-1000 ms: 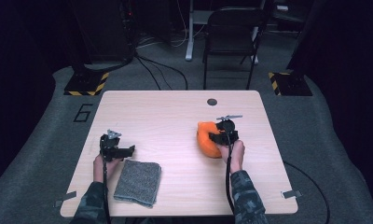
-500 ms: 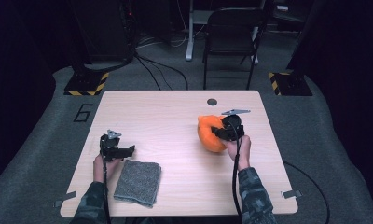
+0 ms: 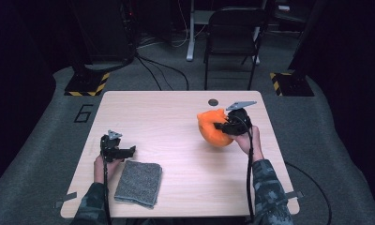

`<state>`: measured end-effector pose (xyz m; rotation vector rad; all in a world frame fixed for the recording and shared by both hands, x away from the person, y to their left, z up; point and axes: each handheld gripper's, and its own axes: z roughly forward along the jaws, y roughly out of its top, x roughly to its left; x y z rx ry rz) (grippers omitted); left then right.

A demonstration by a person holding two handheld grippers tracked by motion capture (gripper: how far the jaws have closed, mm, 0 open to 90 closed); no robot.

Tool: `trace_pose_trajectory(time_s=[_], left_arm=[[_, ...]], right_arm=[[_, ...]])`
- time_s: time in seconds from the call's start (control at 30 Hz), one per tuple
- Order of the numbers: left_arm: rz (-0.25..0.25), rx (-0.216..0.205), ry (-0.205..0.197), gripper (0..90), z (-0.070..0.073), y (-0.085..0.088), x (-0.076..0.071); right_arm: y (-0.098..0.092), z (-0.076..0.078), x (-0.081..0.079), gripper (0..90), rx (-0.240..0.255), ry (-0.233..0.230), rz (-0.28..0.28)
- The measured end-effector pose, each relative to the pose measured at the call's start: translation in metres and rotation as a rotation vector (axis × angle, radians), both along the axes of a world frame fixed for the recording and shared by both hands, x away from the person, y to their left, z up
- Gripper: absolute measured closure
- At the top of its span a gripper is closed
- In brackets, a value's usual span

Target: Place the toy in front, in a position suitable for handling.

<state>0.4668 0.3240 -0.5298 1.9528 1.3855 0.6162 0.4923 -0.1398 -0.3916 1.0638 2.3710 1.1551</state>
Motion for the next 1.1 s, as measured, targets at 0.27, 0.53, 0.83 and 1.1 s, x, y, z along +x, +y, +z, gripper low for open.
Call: trace_pose_trajectory(time_s=[0.27, 0.53, 0.83, 1.1], left_arm=[[0.000, 0.000, 0.000, 8.2, 0.000, 0.000, 0.000], [0.000, -0.001, 0.000, 8.3, 0.000, 0.000, 0.000], [-0.002, -0.001, 0.000, 8.3, 0.000, 0.000, 0.000], [-0.002, -0.002, 0.002, 8.3, 0.000, 0.000, 0.000]], right_arm=[[0.005, -0.001, 0.005, 67.9, -0.026, -0.003, 0.089], [0.014, -0.007, 0.011, 66.6, -0.058, -0.009, 0.181], [0.026, -0.022, 0.017, 65.9, -0.142, -0.028, 0.306], [0.031, -0.044, 0.021, 64.2, -0.231, -0.004, 0.365]])
